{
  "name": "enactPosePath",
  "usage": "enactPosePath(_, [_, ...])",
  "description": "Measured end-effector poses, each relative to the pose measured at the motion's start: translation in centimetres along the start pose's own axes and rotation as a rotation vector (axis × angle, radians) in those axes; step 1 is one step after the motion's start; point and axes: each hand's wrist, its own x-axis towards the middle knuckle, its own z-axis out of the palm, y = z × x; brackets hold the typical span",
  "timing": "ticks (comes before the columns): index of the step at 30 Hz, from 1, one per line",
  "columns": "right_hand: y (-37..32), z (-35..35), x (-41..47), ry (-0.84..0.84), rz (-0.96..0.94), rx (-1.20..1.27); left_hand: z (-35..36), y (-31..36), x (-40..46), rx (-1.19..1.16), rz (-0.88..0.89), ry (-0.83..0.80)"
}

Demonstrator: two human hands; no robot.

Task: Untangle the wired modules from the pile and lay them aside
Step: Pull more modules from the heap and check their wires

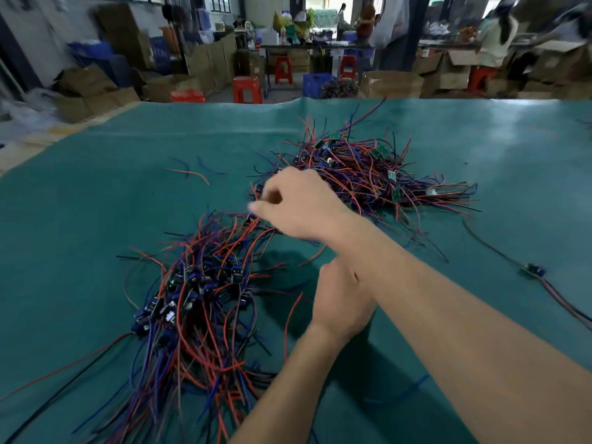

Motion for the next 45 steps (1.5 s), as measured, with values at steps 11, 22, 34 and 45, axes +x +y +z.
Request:
enactPosePath(11, [9.6,1.4,1.8,0.197,0.109,-0.280,0.3,0.2,0.3,-0.112,0.057,0.011])
enactPosePath(22, [12.0,-1.6,-0.4,0.317,0.187,-0.042,0.8,0.0,0.3,-0.110,0.061,0.026])
enactPosePath(34, [11.6,1.6,1.0,0.282,0.167,-0.177,0.5,0.0,0.3,-0.086,0.061,0.033])
enactPosePath(45, [13.0,-4.3,-6.4,0.538,0.339,1.033,0.7,-0.4,0.3,-0.292,-0.024,0.050])
